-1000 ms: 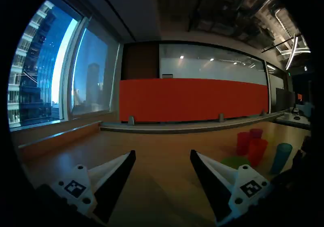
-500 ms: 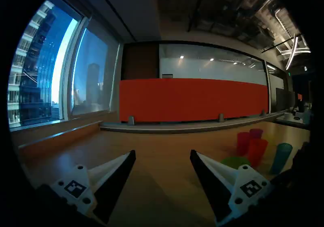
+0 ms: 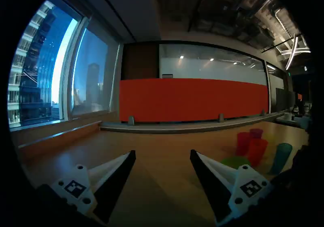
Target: Pour water
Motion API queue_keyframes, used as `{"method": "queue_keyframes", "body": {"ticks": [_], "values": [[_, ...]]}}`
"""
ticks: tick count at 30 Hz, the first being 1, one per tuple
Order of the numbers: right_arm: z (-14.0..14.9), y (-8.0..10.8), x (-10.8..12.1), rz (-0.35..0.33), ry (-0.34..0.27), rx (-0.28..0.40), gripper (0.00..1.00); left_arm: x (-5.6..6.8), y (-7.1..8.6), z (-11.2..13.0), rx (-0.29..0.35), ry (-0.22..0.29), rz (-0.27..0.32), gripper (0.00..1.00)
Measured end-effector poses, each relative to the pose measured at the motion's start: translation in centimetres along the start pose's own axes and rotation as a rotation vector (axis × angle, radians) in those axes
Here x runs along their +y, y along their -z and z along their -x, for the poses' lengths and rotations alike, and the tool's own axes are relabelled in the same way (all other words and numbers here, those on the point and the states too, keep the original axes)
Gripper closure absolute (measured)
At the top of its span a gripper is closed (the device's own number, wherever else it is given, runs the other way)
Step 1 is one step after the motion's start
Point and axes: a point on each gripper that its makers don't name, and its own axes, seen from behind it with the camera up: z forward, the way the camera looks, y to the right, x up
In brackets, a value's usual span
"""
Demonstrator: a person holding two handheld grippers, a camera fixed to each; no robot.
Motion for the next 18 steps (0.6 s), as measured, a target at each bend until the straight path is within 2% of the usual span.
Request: {"method": "queue_keyframes", "body": {"ticks": [18], "values": [[0.56,-0.09,-0.47,0.002,0.025,-0.026,0.0,-0.02,-0.02,-0.03,0.0,0.0,0.0,0.0]]}}
